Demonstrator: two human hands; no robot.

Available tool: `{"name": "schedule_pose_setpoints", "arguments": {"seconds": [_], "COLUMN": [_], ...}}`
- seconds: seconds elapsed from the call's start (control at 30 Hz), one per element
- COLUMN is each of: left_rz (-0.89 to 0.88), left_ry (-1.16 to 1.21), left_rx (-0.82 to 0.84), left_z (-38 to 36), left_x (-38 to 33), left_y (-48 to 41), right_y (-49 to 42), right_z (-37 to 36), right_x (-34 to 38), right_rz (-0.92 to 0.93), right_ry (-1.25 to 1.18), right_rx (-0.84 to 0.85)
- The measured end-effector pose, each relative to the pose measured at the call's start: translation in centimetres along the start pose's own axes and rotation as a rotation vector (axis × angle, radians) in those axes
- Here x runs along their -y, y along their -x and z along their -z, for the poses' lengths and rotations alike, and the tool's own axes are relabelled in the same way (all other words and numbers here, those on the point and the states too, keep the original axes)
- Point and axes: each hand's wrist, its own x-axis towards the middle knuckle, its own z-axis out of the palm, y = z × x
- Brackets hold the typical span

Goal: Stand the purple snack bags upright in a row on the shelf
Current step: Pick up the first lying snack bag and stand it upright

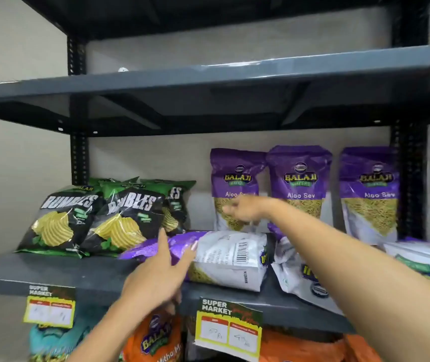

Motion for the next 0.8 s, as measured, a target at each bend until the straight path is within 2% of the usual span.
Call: {"name": "schedule_pose_setpoints", "arguments": {"seconds": [0.07,0.13,0.23,0.4,0.53,0.63,0.7,0.8], "left_rz": [-0.005,0.031,0.04,-0.029,-0.271,-0.458,-0.543,-0.652], "left_ry": [-0.002,-0.01,0.066,0.203,0.284,0.335,0.393,0.435], "left_rx": [-0.067,-0.102,-0.098,-0.177,-0.323,-0.364,-0.341,-0.298], "left_z": [-0.8,-1.1,-1.0,0.0,1.4,1.7,1.5,0.3], "left_x": [0.3,0.3,0.2,-1.0,-2.9,-4.1,-4.4,-3.4], "left_y": [-0.8,-1.5,-2.4,-4.0,-6.3,-8.2,-9.1,-9.8], "right_y": [-0.7,-1.5,-2.3,-1.2,0.0,0.5,0.7,1.1], "right_z": [-1.3,-2.6,-2.8,-0.9,0.0,-0.4,-0.7,-0.9], "right_x": [0.1,-0.3,-0.1,-0.7,-2.4,-3.4,-3.5,-2.9], "right_rz": [-0.16,-0.226,-0.262,-0.181,-0.21,-0.218,-0.229,-0.245], "right_ry": [0.057,0.002,-0.133,-0.285,-0.626,-0.846,-0.877,-0.793], "right_rx": [0.18,0.316,0.39,0.258,0.15,-0.011,-0.1,-0.178]}}
